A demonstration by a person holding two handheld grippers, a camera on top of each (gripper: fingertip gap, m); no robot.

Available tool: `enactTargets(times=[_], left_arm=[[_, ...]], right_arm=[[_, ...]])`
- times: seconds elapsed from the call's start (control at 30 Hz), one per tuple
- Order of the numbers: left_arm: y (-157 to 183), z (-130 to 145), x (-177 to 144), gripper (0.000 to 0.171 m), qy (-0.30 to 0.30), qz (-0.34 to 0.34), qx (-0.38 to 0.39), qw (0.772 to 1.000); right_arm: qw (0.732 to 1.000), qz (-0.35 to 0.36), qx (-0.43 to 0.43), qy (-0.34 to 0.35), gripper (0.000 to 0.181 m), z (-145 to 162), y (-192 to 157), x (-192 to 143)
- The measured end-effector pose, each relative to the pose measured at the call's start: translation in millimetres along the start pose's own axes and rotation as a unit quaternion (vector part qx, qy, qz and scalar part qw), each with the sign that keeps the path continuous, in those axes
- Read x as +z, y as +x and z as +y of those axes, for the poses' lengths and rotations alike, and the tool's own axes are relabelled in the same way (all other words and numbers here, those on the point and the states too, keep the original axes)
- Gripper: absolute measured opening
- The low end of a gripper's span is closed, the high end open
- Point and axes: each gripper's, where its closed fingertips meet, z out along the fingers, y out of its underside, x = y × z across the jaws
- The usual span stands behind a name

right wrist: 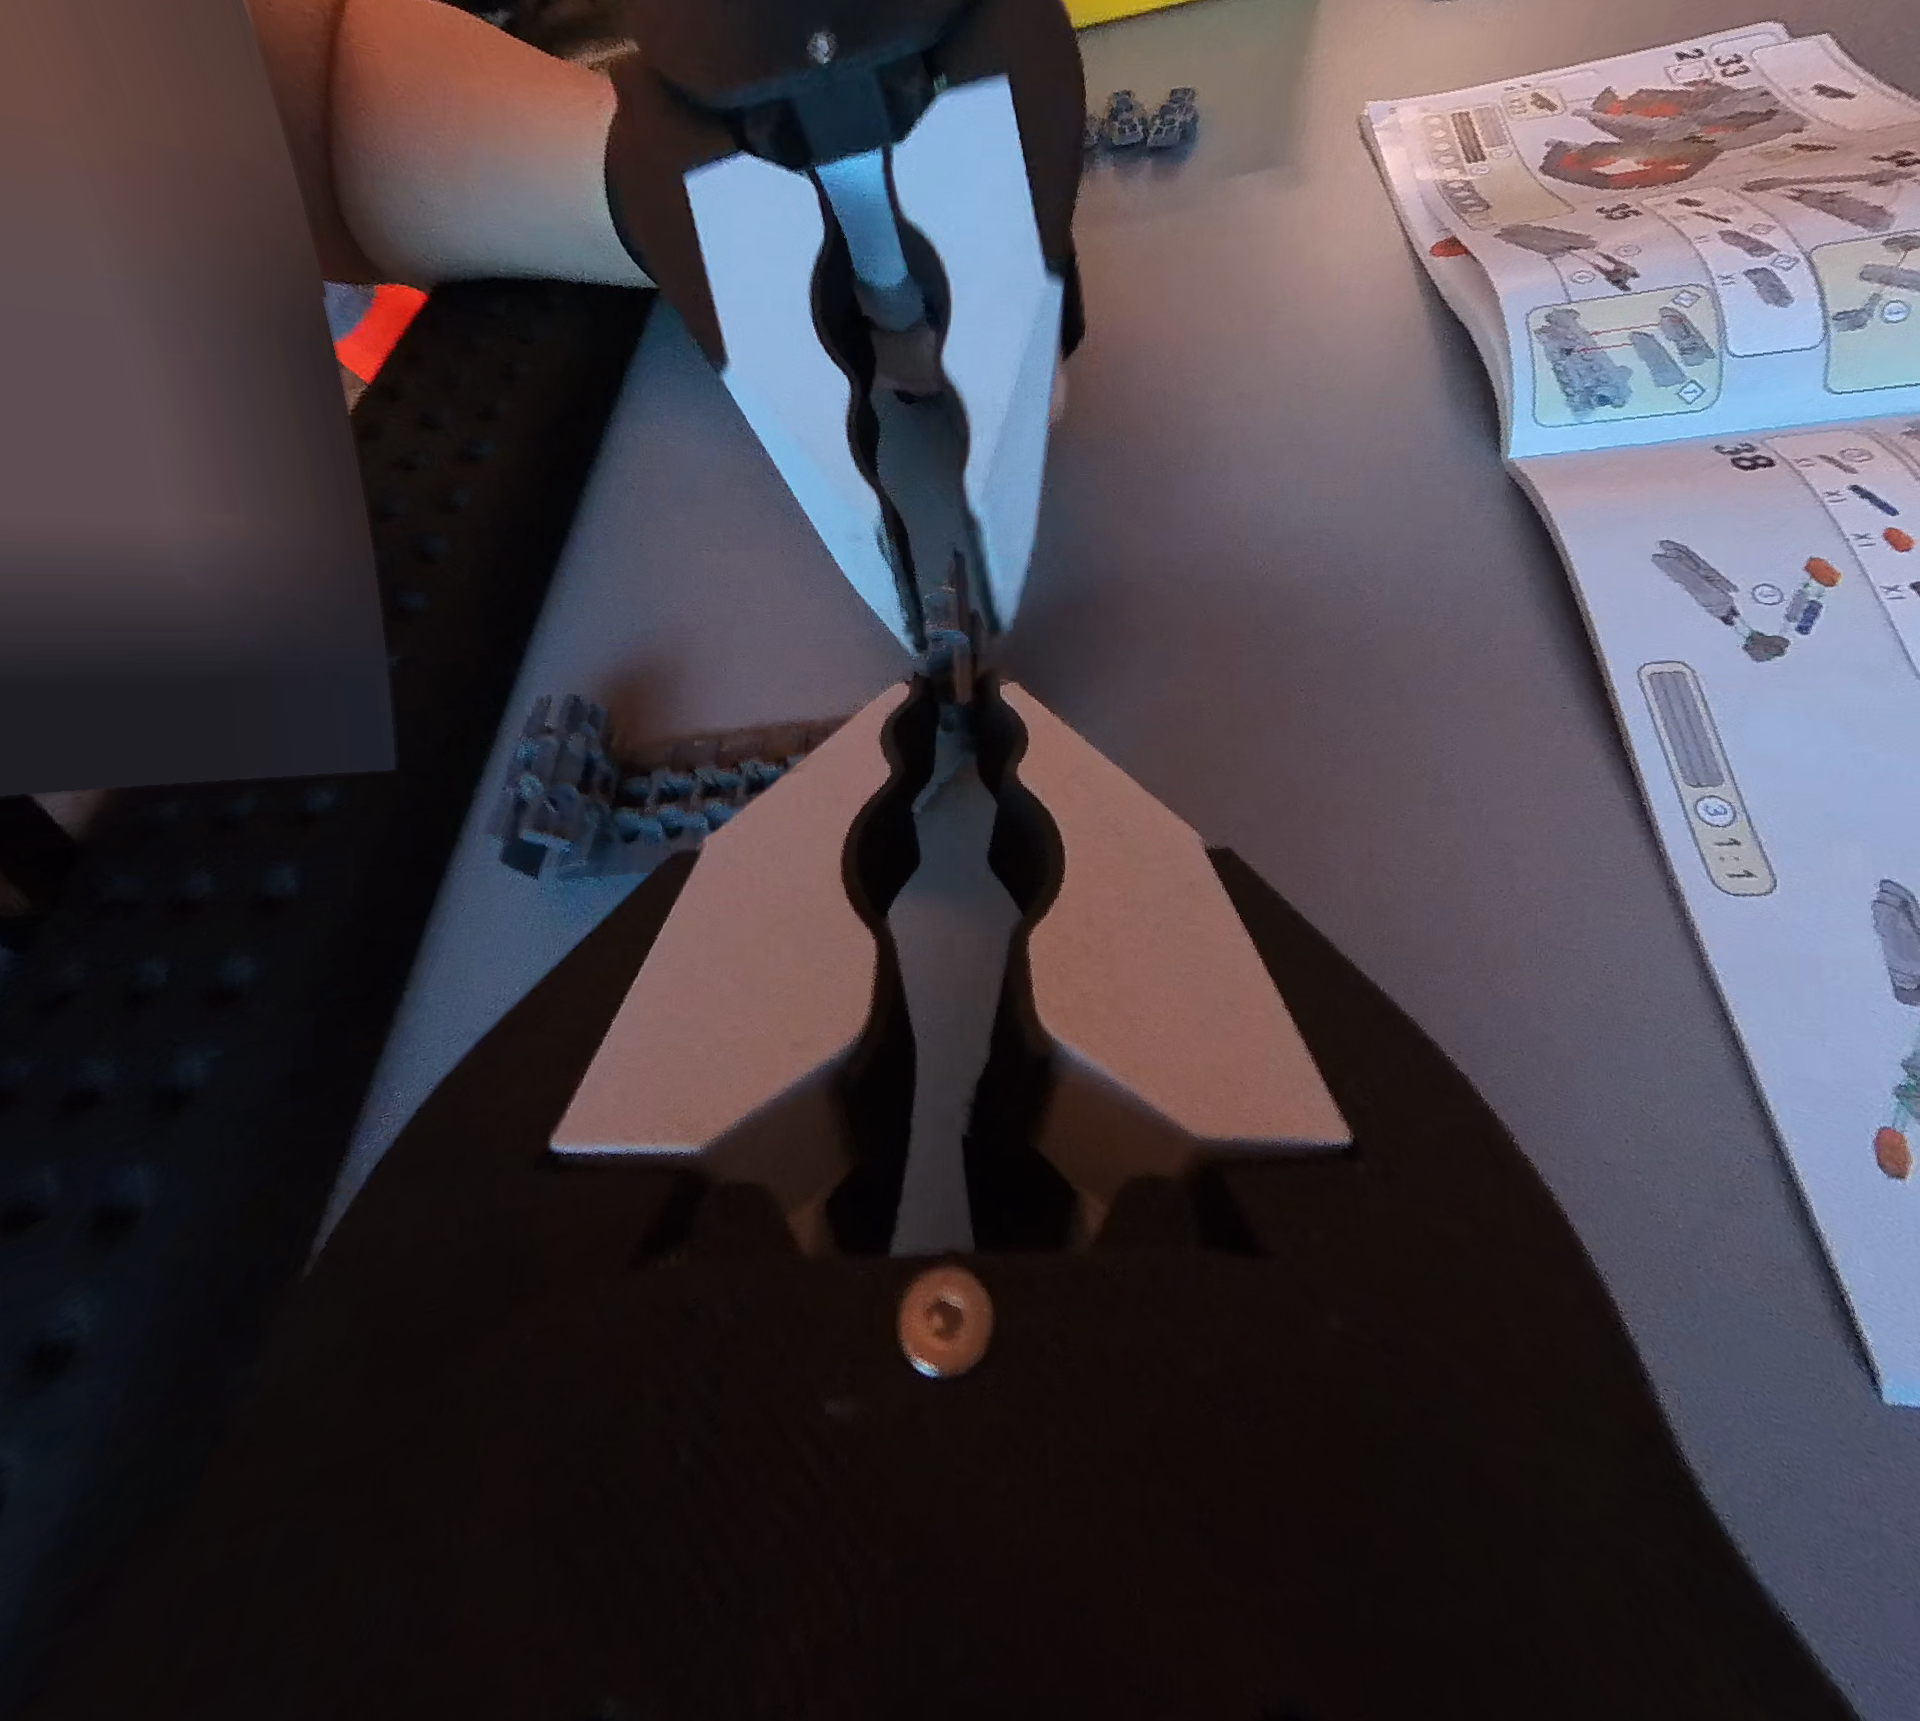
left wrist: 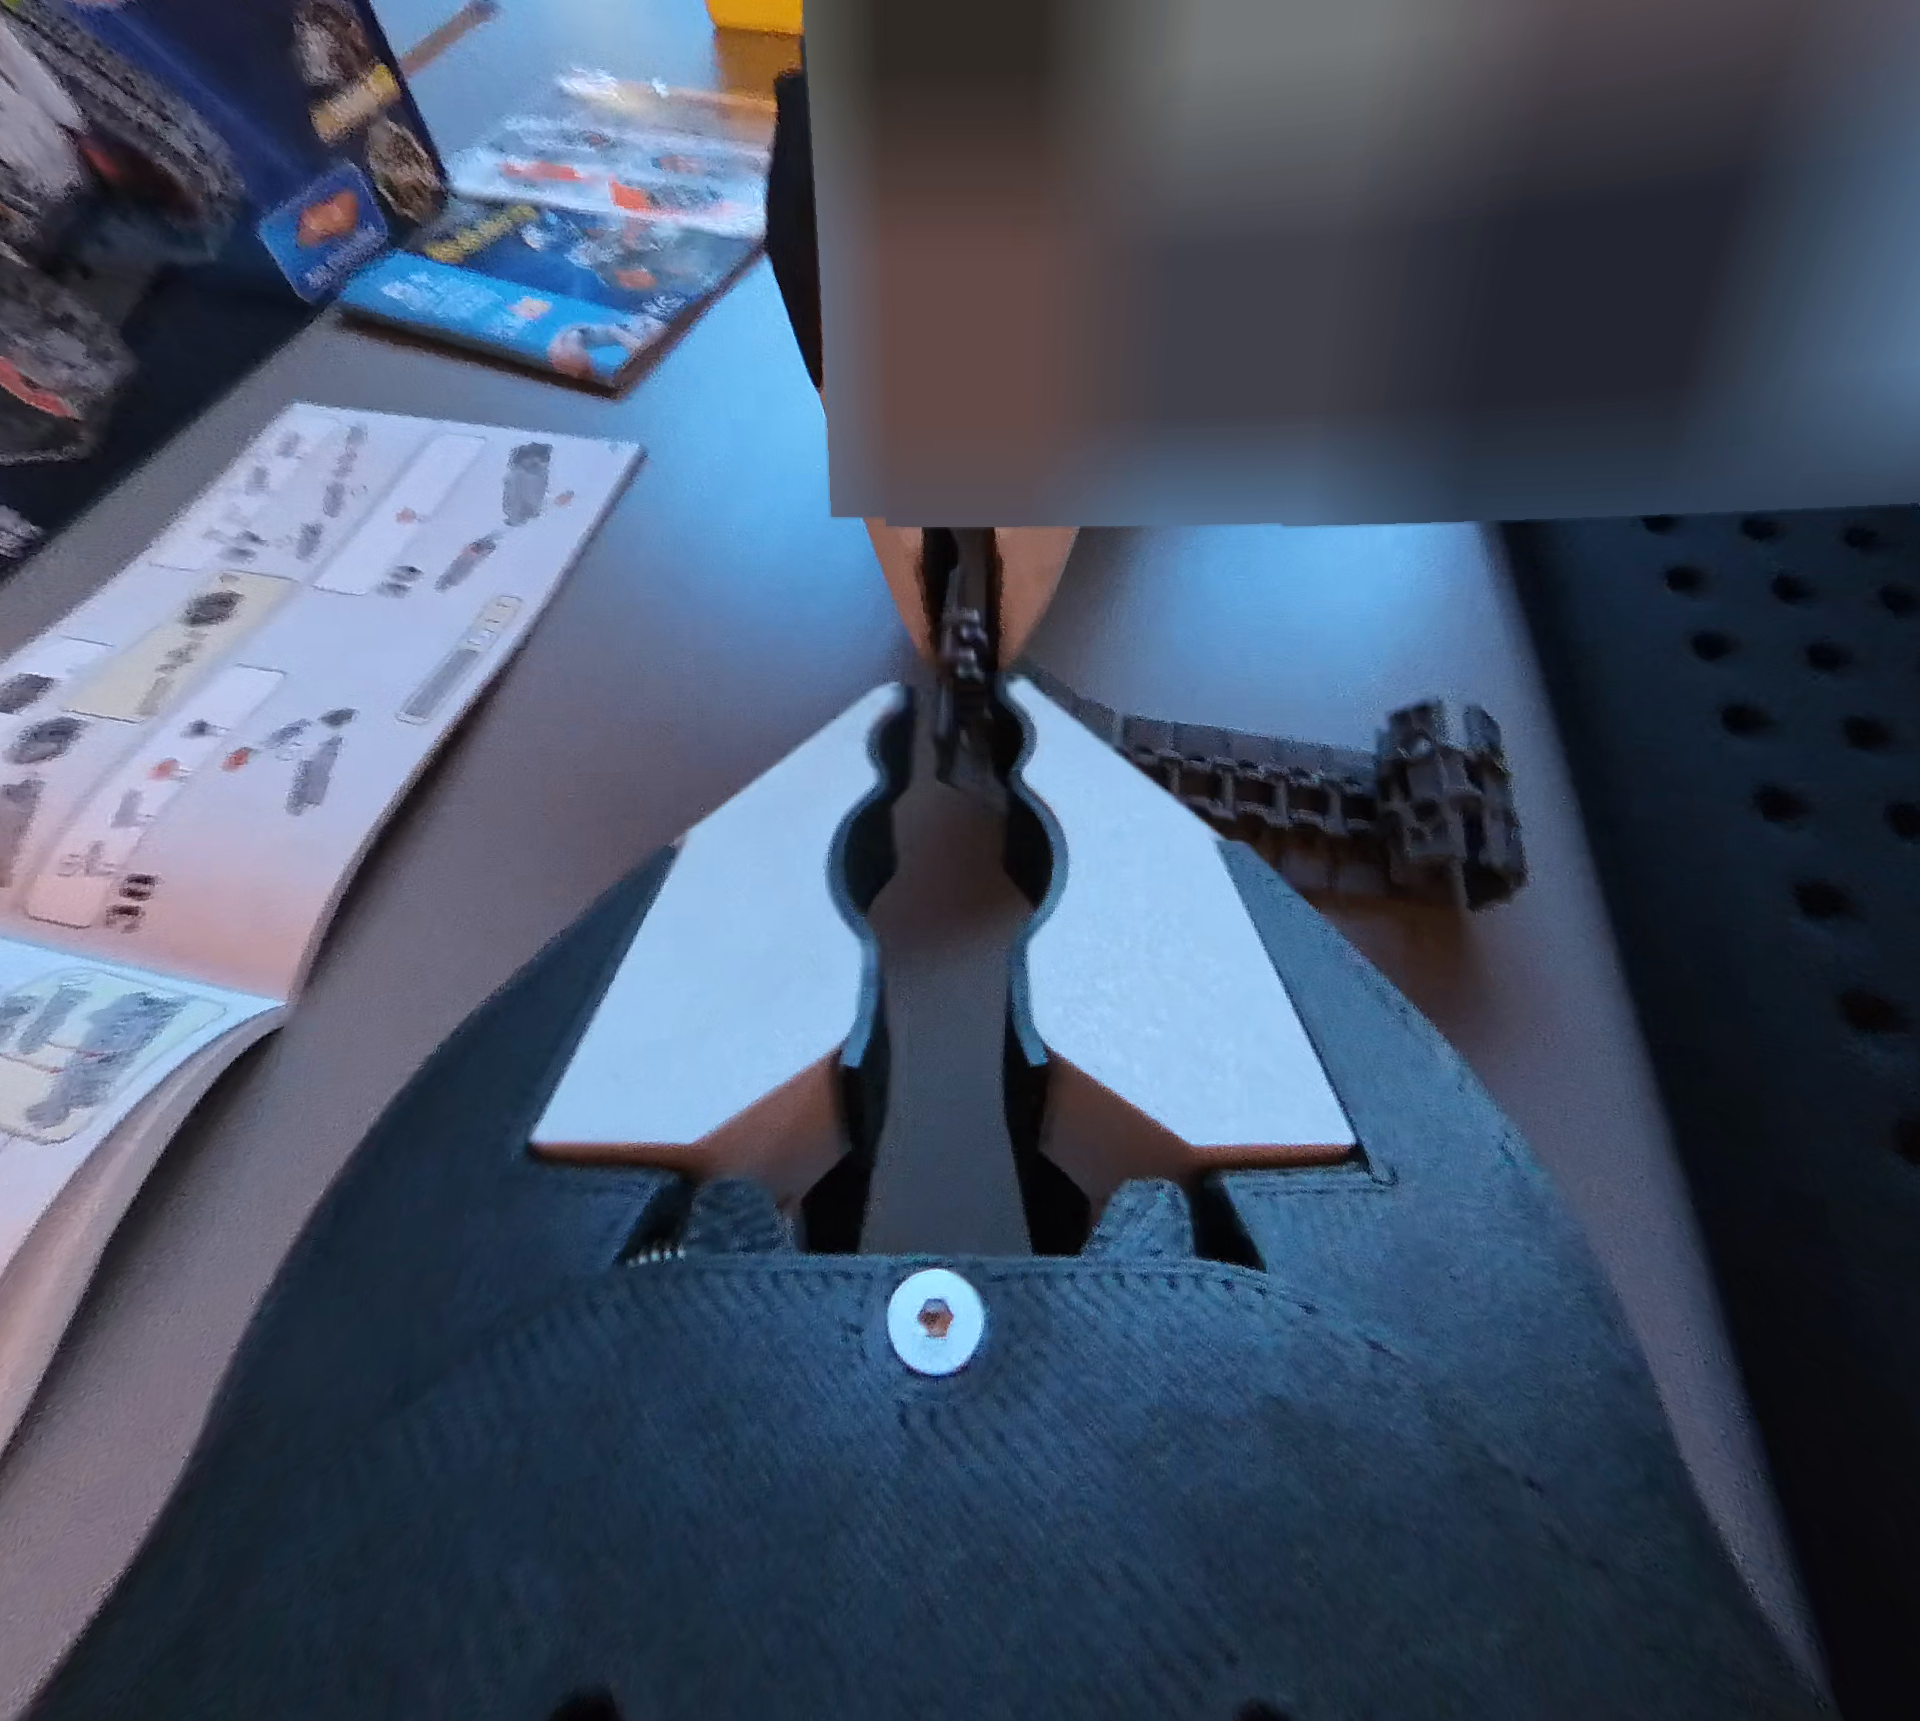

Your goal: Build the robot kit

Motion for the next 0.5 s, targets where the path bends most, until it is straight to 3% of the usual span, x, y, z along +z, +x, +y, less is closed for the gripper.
enactTargets(times=[0.03,0.17,0.3,0.33,0.5], left_arm=[[-3,-6,-3,0.025,0.017,-0.016,0.006,1.0],[-2,-18,-9,0.025,0.026,-0.027,0.02,0.999],[0,3,5,0.022,-0.052,-0.048,0.071,0.995],[2,6,7,0.009,-0.063,-0.047,0.083,0.993],[11,13,12,0.007,-0.08,-0.041,0.131,0.987]], right_arm=[[1.0,0.005,-0.001,-0.009,0.006,3,2,1],[1.0,0.002,0.004,-0.015,0.006,4,2,3],[1.0,0.0,-0.006,-0.022,0.006,4,0,6],[0.999,0.003,-0.007,-0.035,0.007,8,1,8],[0.997,-0.026,0.049,-0.049,0.007,18,-5,9]])
